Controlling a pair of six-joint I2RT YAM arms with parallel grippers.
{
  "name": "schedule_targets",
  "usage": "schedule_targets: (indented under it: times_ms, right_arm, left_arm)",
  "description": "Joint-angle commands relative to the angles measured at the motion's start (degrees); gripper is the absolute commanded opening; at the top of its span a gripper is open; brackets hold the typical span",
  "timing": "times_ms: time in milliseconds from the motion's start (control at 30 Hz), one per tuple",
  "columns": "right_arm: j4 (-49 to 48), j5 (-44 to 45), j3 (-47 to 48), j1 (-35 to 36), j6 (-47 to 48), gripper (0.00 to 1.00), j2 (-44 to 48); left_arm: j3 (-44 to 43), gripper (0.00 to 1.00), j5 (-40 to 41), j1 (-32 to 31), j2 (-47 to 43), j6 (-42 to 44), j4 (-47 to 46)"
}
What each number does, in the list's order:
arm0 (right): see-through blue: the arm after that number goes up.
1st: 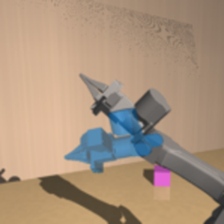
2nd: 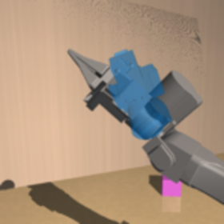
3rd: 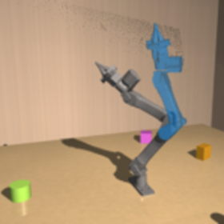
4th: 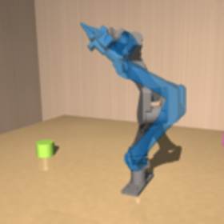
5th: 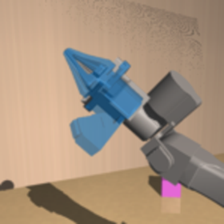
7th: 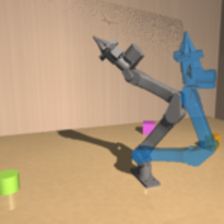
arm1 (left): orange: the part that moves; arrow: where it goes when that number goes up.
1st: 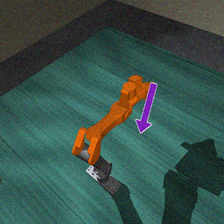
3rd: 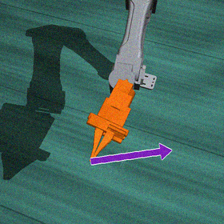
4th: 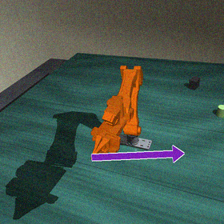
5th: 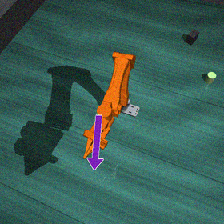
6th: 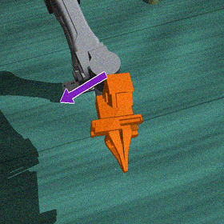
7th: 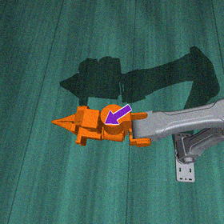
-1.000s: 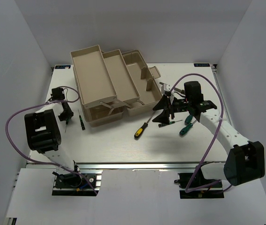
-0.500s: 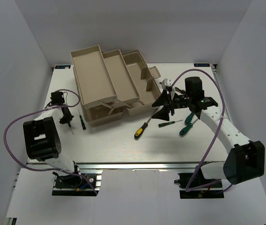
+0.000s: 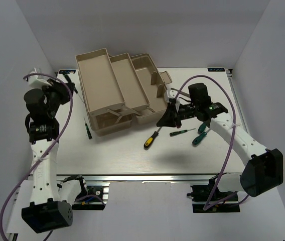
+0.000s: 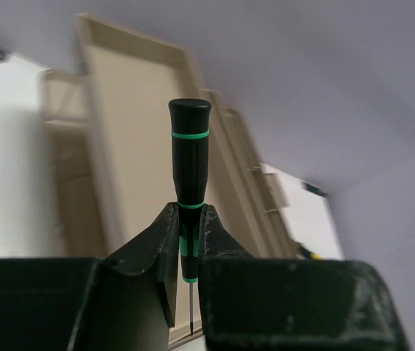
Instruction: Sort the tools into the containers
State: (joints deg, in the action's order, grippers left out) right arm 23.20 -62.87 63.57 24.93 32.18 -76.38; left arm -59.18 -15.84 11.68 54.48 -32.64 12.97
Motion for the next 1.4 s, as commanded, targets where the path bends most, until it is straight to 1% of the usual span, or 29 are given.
schedule_targets:
  times_ms: [0, 67, 100, 167, 200, 267, 300, 333, 400, 533, 633, 667, 700, 767, 800, 833, 867, 900, 933, 967, 1000, 1033, 1067, 1100, 1133, 1167, 1200, 1300, 1367]
  right_arm:
    - [-0.08, 0.82, 1.82, 2.40, 1.39, 0.02, -0.70]
    - [-0.78, 1.35, 2.35, 3.28, 1.13, 0.06, -0.88]
    - [-0.96, 2.39, 2.43, 4.42, 1.13, 0.15, -0.88]
    - [-1.58, 4.76, 2.87, 5.83, 1.04, 0.24, -1.05]
    - [-1.67, 5.82, 3.14, 7.49, 1.21, 0.34, -1.23]
    - [-1.84, 7.93, 4.10, 9.16, 1.48, 0.41, -1.84]
    - [-2.02, 10.38, 4.45, 10.83, 1.48, 0.45, -2.10]
    - [-2.19, 11.88, 4.89, 11.89, 1.22, 0.46, -2.46]
    - [-2.28, 15.30, 6.03, 14.43, 1.04, 0.48, -3.51]
    - [-3.51, 20.58, 6.92, 17.96, 0.25, 0.50, -5.71]
    - [-3.95, 24.89, 7.97, 23.05, 0.16, 0.56, -7.90]
    - [-4.21, 25.86, 8.41, 24.10, -0.10, 0.57, -9.21]
    - [-4.56, 28.31, 8.85, 26.20, -0.54, 0.59, -9.84]
    - [-5.71, 31.30, 10.08, 28.15, -1.59, 0.57, -11.77]
    - [-5.97, 31.84, 10.43, 29.38, -2.12, 0.55, -12.30]
    - [-6.50, 32.54, 11.04, 29.82, -2.91, 0.54, -12.91]
    - [-7.55, 33.51, 11.22, 30.09, -4.05, 0.53, -13.70]
    - [-7.82, 33.86, 11.31, 30.09, -6.06, 0.51, -14.06]
    - [-7.99, 34.82, 11.22, 30.09, -6.95, 0.51, -14.23]
    - [-8.34, 36.49, 10.88, 30.09, -7.57, 0.51, -14.06]
    - [-8.70, 37.55, 10.09, 30.00, -8.01, 0.50, -13.54]
    - [-8.87, 38.60, 9.12, 30.00, -8.01, 0.50, -13.01]
    - [-9.05, 39.66, 6.94, 29.66, -7.75, 0.50, -11.44]
    - [-8.96, 39.84, 5.87, 29.22, -7.58, 0.51, -10.55]
    - [-8.79, 39.84, 4.91, 28.78, -7.75, 0.52, -8.89]
    - [-8.61, 39.15, 3.42, 27.29, -7.84, 0.53, -8.27]
    - [-7.48, 38.53, 2.79, 26.41, -7.93, 0.61, -7.56]
    - [-5.10, 33.97, 1.65, 21.67, -7.22, 0.74, -5.45]
    - [-3.96, 31.07, 1.21, 17.46, -7.14, 0.75, -4.22]
  left_arm:
    - [-0.76, 0.00, -8.51, -2.36, 5.71, -7.33, -6.80]
    - [-3.21, 0.00, -7.73, -5.25, 8.96, -7.52, -8.22]
    - [-4.27, 0.00, -7.20, -7.70, 12.81, -7.61, -9.01]
    - [-7.08, 0.06, -5.36, -10.18, 17.04, -7.26, -7.97]
    - [-10.14, 0.09, -4.04, -11.93, 21.24, -6.56, -5.87]
    - [-12.62, 0.25, -2.19, -13.26, 24.35, -6.12, -3.05]
    - [-14.11, 0.36, -0.53, -13.26, 25.23, -5.59, -1.13]
    - [-14.47, 0.43, 0.53, -13.35, 25.67, -5.42, -0.76]
    - [-16.57, 0.50, 2.38, -13.35, 24.89, -4.02, 0.81]
    - [-22.20, 0.55, 6.23, -13.26, 23.57, 0.03, 7.23]
    - [-24.40, 0.60, 8.97, -12.56, 19.36, 1.79, 11.01]
    - [-23.88, 0.60, 11.59, -12.21, 16.04, 1.97, 11.98]
    - [-23.01, 0.50, 12.83, -11.77, 14.01, 1.71, 13.73]
    - [-18.55, 0.23, 19.85, -9.40, 7.00, -0.21, 16.11]
    - [-16.69, 0.03, 22.58, -8.61, 4.78, -1.10, 19.77]
    - [-14.76, 0.00, 24.69, -8.08, 2.85, -1.80, 22.07]
    - [-10.47, 0.00, 27.32, -7.30, 1.17, -3.55, 24.53]
    - [-8.08, 0.00, 27.35, -5.37, -1.54, -4.18, 28.47]
    - [-5.45, 0.03, 26.22, -4.31, -2.53, -4.27, 29.73]
    - [-2.81, 0.13, 22.99, -3.17, -3.23, -4.79, 30.44]
    - [2.26, 0.26, 21.56, -1.07, -3.85, -5.41, 31.84]
    - [4.75, 0.48, 19.63, 0.00, -3.94, -5.59, 31.59]
    - [7.30, 0.54, 17.61, 0.96, -3.77, -6.02, 30.72]
    - [11.50, 0.57, 12.72, 2.71, -3.42, -5.94, 28.10]
    - [13.45, 0.60, 10.67, 3.34, -2.11, -5.85, 26.16]
    - [15.13, 0.67, 8.82, 3.87, -1.14, -5.24, 22.31]
    - [17.32, 0.69, 5.85, 4.05, 0.18, -4.72, 20.62]
    - [19.09, 0.74, 3.62, 4.05, 6.33, -3.39, 15.17]
    - [20.50, 0.77, 1.69, 4.14, 10.72, -2.52, 10.87]
